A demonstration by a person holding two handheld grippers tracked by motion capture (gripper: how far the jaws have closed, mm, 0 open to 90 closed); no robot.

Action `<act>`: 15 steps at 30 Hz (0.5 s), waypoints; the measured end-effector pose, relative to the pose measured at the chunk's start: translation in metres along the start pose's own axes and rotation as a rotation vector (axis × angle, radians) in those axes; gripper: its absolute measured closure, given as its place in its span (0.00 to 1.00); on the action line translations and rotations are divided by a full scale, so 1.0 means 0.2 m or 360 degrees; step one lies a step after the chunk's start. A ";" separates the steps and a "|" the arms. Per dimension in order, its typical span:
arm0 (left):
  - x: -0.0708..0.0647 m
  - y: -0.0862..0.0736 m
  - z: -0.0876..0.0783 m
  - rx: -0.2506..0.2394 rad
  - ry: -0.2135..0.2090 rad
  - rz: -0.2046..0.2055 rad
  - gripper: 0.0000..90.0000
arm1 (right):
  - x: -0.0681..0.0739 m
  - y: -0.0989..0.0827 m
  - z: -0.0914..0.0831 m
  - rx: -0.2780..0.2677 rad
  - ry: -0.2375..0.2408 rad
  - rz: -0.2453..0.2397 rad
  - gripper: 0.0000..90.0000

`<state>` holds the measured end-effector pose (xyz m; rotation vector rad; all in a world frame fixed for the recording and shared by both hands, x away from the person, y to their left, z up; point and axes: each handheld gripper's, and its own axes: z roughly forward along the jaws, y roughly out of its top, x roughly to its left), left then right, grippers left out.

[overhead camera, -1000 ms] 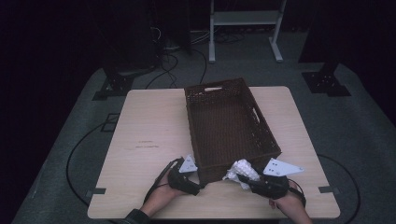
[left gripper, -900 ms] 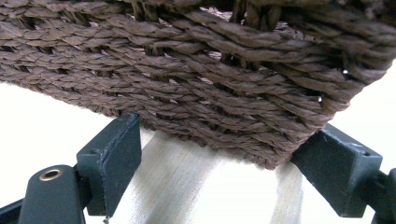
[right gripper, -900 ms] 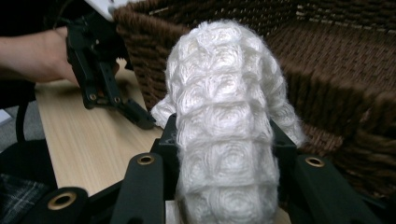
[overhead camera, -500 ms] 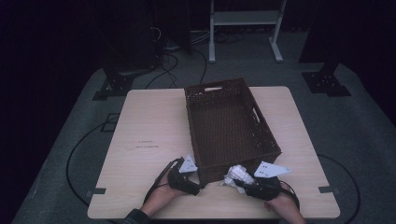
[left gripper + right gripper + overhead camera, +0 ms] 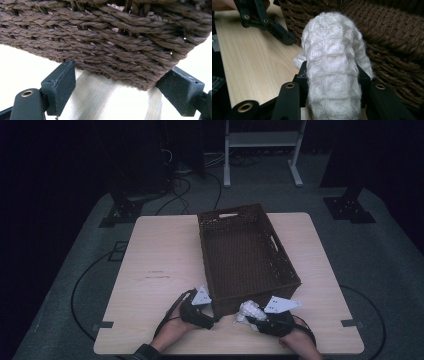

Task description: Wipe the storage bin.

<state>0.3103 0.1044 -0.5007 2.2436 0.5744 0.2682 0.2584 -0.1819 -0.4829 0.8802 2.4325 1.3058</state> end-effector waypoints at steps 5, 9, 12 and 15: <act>0.00 0.00 0.00 0.0007 0.0000 0.0009 0.18 | 0.01 0.03 -0.04 -0.0056 -0.0002 -0.0003 0.67; 0.00 0.00 0.00 0.0005 0.0000 0.0006 0.18 | 0.02 0.06 -0.07 -0.0111 -0.0003 -0.0013 0.67; 0.00 0.00 0.00 0.0008 0.0000 0.0009 0.18 | 0.03 0.08 -0.10 -0.0143 -0.0003 -0.0023 0.67; 0.00 0.00 0.00 0.0011 0.0000 0.0013 0.18 | 0.04 0.10 -0.12 -0.0182 0.0002 -0.0037 0.67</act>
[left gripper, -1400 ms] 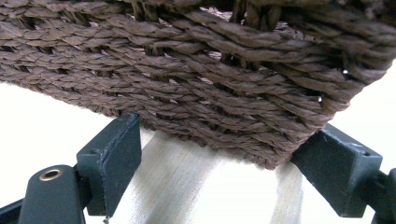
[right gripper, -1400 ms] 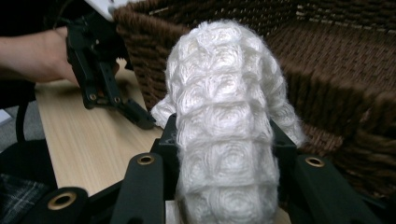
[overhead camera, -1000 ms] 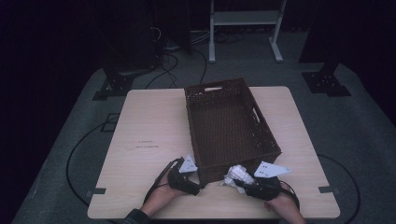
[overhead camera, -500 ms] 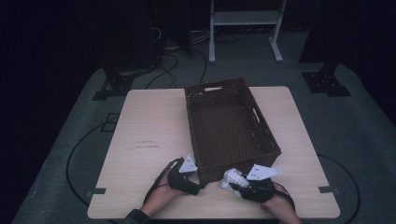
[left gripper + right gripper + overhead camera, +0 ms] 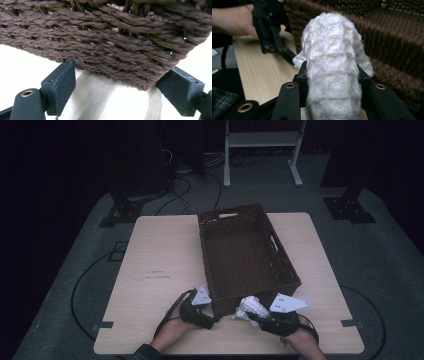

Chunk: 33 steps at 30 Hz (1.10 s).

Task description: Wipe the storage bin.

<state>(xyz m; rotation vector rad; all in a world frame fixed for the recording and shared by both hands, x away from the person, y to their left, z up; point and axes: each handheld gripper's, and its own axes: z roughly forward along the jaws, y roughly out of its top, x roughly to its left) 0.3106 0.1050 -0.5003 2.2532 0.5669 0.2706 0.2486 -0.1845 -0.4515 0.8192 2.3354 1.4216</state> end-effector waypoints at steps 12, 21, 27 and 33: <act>0.00 0.00 0.00 0.0007 0.0001 0.0007 0.18 | 0.03 0.12 -0.05 -0.0116 0.0045 -0.0030 0.67; 0.00 0.00 0.00 0.0003 0.0002 0.0003 0.18 | 0.04 0.12 -0.01 -0.0098 0.0086 -0.0030 0.67; 0.00 0.00 0.00 0.0003 0.0002 0.0003 0.18 | 0.05 0.09 0.04 -0.0050 0.0107 -0.0029 0.67; 0.00 0.00 0.00 0.0004 0.0002 0.0002 0.19 | 0.05 0.04 0.13 0.0055 0.0135 -0.0025 0.67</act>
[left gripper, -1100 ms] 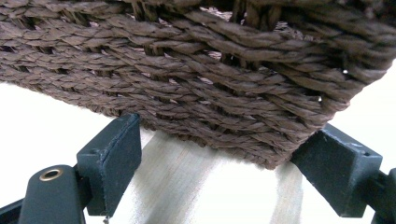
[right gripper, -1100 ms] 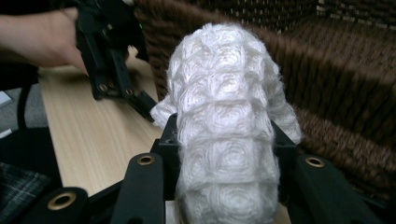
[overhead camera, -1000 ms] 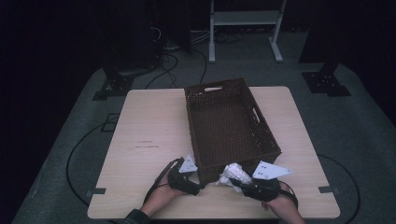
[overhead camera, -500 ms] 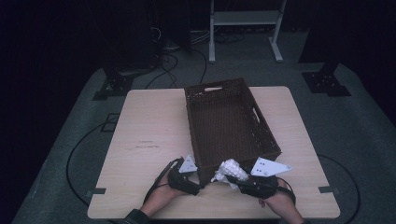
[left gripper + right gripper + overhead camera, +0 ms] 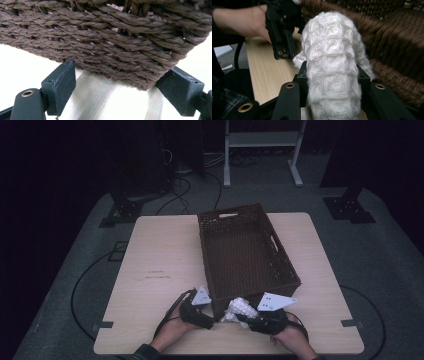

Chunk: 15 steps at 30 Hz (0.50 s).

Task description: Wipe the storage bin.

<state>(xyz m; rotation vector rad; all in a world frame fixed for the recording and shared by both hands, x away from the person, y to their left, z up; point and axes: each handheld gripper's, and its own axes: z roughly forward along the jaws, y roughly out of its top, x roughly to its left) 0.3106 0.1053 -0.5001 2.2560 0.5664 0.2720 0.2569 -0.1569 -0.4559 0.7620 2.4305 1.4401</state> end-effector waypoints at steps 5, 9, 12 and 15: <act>0.00 0.00 0.00 0.0000 0.0000 0.0000 0.18 | 0.00 -0.04 0.07 0.0081 0.0017 0.0004 0.67; 0.00 0.00 0.00 -0.0008 0.0000 -0.0009 0.18 | 0.01 -0.06 0.12 0.0150 0.0021 -0.0005 0.67; 0.00 0.00 0.00 0.0009 0.0000 0.0010 0.19 | 0.01 -0.08 0.15 0.0164 0.0028 -0.0007 0.67; 0.00 0.00 0.00 0.0000 0.0000 0.0001 0.18 | 0.01 -0.09 0.16 0.0168 0.0042 0.0006 0.67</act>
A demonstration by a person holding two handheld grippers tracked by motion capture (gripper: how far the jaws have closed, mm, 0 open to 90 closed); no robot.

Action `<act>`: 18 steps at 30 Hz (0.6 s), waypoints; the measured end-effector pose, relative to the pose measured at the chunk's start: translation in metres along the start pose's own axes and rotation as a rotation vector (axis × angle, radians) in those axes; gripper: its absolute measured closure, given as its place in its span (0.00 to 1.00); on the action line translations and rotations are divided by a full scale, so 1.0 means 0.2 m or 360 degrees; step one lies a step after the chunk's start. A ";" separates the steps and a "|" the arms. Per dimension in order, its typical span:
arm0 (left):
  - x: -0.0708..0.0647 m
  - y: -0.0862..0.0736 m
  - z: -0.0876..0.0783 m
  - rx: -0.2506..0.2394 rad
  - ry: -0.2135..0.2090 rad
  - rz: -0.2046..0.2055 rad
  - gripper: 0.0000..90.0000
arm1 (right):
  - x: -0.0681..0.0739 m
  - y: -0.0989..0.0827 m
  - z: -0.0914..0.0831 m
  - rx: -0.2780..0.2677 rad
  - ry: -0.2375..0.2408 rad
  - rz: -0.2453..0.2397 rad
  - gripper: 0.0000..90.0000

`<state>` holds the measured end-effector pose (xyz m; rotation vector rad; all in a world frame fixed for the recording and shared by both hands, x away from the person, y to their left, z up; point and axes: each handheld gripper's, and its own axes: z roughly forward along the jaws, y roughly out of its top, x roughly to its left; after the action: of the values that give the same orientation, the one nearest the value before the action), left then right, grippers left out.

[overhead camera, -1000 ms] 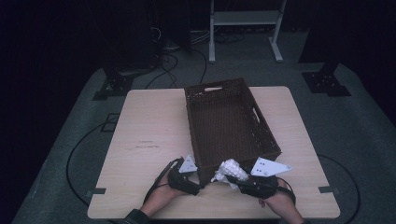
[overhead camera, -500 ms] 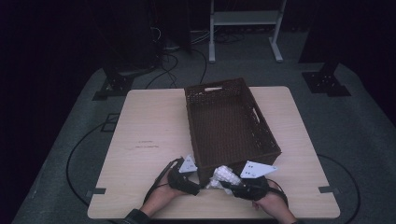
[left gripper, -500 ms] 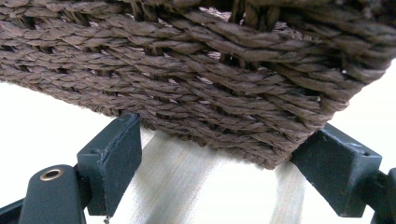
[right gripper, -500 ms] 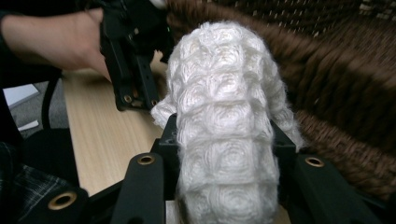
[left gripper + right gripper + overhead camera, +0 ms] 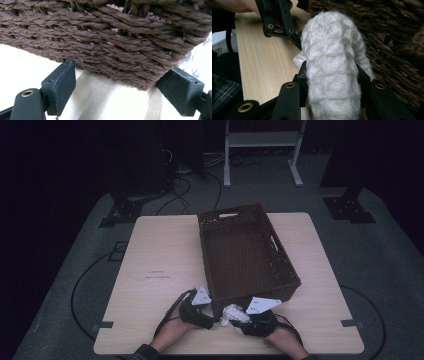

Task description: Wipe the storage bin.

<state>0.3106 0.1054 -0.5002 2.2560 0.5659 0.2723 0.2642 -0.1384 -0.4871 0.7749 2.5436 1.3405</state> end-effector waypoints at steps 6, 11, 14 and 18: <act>0.00 0.00 0.00 -0.0001 0.0000 -0.0001 0.18 | 0.01 -0.01 0.01 0.0000 -0.0002 -0.0005 0.67; 0.00 0.00 0.00 0.0000 0.0001 0.0000 0.18 | 0.02 0.01 0.02 0.0007 -0.0013 -0.0019 0.67; 0.00 0.00 0.00 0.0006 -0.0001 0.0008 0.19 | 0.04 0.04 0.02 0.0017 -0.0010 -0.0056 0.67; 0.00 0.00 0.00 0.0003 0.0000 0.0007 0.19 | 0.06 0.07 0.02 0.0017 -0.0007 -0.0085 0.67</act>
<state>0.3107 0.1057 -0.5001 2.2596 0.5613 0.2739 0.2611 -0.1233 -0.4779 0.7056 2.5508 1.3086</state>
